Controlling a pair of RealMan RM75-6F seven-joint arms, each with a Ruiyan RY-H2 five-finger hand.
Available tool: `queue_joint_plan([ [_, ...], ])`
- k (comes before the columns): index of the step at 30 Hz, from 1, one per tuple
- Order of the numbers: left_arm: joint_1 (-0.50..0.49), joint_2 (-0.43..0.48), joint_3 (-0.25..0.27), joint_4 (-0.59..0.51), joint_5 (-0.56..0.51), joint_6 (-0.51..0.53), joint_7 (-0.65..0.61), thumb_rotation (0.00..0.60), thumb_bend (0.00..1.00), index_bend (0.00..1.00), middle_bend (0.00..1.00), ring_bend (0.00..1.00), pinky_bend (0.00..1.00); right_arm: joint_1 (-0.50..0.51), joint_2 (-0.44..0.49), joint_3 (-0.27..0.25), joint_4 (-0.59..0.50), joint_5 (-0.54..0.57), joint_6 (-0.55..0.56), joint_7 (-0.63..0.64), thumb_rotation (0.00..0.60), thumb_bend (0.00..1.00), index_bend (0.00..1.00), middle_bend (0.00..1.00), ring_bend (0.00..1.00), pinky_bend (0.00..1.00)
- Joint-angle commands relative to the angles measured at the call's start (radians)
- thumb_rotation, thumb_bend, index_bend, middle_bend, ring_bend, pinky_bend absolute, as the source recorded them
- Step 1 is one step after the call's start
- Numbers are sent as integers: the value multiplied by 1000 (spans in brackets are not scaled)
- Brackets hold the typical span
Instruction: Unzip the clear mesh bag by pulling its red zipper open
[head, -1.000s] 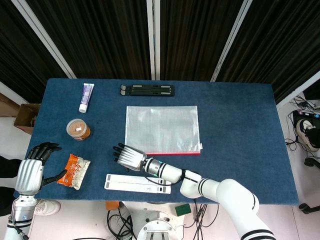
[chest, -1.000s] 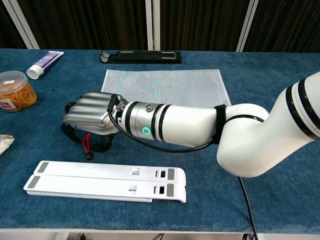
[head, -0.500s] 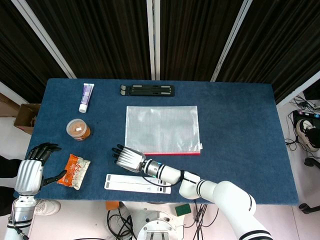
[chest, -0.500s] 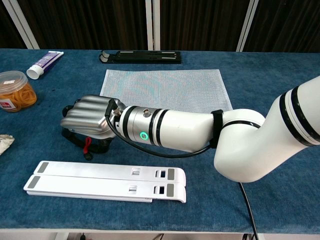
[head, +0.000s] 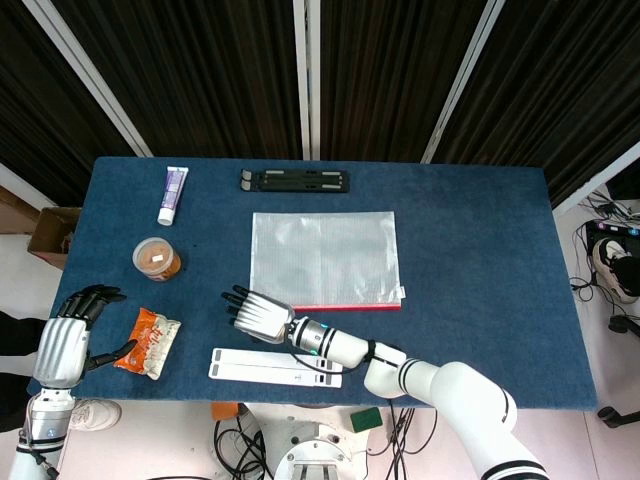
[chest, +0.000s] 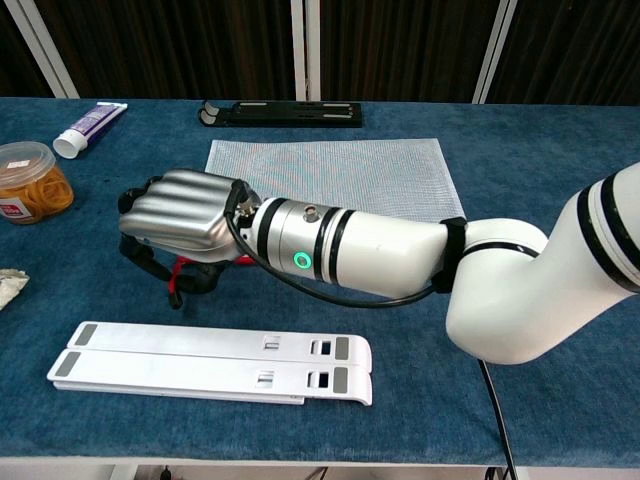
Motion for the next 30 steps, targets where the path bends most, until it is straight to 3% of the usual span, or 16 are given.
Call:
queue_joint_plan([
  [1,-25,7,-7,2,-10,-41,-57,600,94,319,250,198,232,-19,50,5,-53,-4,47,6,600,488,718,405,123,215],
  [11,-172,24,-41,5,-37,-262,-234,600,94,319,250,198,232,-47,164,8,-188,-22,125,-36,600,608,734,414,141,214],
  [16,-258,-9,-62,28,-40,-362,-299,600,95,319,239,198,232,-57,184,19,-203,-40,191,-32,600,626,751,419,161,242],
  [20,-328,-50,-77,56,-54,-449,-446,600,94,319,216,180,232,-60,191,27,-197,-53,233,-21,600,628,764,398,161,243],
  [26,-396,-126,-96,134,-51,-486,-614,600,99,318,183,148,221,-62,194,33,-188,-60,261,-23,600,628,778,391,161,226],
  [30,-433,-165,-96,172,-37,-500,-634,600,115,319,171,133,212,-61,190,34,-180,-60,261,-28,600,628,782,390,161,215],
])
